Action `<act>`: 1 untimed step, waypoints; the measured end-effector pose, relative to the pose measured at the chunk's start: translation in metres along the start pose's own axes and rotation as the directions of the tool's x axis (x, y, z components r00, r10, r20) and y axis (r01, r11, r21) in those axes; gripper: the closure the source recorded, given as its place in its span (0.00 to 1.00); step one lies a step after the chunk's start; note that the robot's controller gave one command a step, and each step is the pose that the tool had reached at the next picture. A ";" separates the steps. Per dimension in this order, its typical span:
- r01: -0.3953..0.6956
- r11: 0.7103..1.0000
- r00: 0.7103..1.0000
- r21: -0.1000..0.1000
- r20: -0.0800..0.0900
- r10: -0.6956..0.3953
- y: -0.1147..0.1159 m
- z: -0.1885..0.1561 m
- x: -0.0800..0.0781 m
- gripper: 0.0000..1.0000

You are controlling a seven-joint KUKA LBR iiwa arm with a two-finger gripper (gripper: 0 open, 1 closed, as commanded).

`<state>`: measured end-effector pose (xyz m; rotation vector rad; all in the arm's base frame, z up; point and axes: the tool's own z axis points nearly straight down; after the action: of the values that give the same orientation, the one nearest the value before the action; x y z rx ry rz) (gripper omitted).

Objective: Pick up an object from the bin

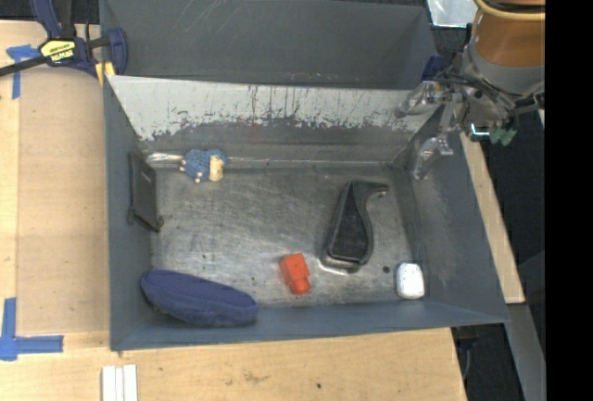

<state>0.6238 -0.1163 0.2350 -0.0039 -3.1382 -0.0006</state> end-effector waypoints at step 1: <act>-0.055 0.998 0.998 -0.001 -0.002 0.055 0.051 0.081 0.023 0.00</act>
Offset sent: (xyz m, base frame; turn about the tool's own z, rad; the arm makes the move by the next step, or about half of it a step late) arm -0.0219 0.0482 -0.0764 0.0574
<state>0.6005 -0.0655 0.1543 -0.0899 -3.1352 -0.0017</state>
